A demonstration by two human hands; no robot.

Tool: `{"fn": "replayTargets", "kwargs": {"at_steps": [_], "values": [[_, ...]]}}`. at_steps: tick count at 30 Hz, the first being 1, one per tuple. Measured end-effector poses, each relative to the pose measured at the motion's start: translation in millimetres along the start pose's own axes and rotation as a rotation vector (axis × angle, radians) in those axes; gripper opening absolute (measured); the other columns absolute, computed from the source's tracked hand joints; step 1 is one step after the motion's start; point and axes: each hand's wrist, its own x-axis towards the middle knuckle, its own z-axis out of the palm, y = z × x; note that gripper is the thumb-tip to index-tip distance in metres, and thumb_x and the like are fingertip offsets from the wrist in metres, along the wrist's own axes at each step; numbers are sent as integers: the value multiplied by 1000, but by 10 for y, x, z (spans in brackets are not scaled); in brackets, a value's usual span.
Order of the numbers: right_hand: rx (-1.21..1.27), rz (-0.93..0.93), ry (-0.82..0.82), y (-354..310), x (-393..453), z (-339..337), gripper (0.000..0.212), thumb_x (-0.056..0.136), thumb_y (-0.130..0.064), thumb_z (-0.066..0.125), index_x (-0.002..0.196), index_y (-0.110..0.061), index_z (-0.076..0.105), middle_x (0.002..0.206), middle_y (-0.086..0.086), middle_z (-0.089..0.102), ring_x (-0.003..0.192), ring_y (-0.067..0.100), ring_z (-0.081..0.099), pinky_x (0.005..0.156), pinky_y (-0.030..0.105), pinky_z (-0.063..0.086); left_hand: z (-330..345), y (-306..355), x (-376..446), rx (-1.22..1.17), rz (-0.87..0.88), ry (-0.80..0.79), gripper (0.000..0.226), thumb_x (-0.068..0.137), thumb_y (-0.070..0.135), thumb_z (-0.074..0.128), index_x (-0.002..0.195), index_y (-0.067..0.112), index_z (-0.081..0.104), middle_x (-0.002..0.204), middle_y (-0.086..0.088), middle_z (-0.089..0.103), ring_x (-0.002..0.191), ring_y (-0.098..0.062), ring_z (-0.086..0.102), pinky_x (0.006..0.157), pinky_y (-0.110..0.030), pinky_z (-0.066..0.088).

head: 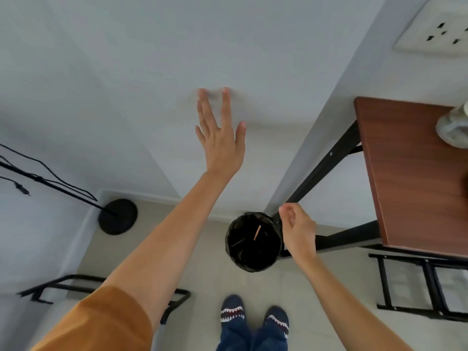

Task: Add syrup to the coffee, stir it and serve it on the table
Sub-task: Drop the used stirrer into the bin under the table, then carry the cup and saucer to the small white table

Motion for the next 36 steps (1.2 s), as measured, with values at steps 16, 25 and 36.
{"fn": "replayTargets", "kwargs": {"at_steps": [16, 25, 36], "values": [[205, -505, 462, -1072, -731, -1826, 20, 100, -26, 54, 107, -14, 68, 99, -8, 75, 97, 1, 71, 82, 16, 56, -306, 1546, -398, -321, 117, -147, 63, 106, 36, 42, 160, 19, 16, 170, -7, 6, 157, -25, 1, 126, -54, 7], [201, -344, 826, 117, -962, -3378, 9, 100, -21, 54, 98, -21, 63, 80, -8, 69, 70, 16, 60, 59, 19, 46, 383, 3036, -1452, -231, 242, -542, 61, 105, 45, 36, 159, 30, 12, 170, 0, 5, 157, -17, 0, 125, -57, 6], [-298, -125, 348, 969, -209, -3696, 45, 104, -32, 42, 147, -21, 41, 152, -1, 47, 141, 28, 30, 113, 47, 24, 1123, 3407, -1947, 361, 138, -613, 63, 105, 53, 14, 160, 29, -6, 171, -5, -5, 157, -28, -12, 122, -60, -7]]}}
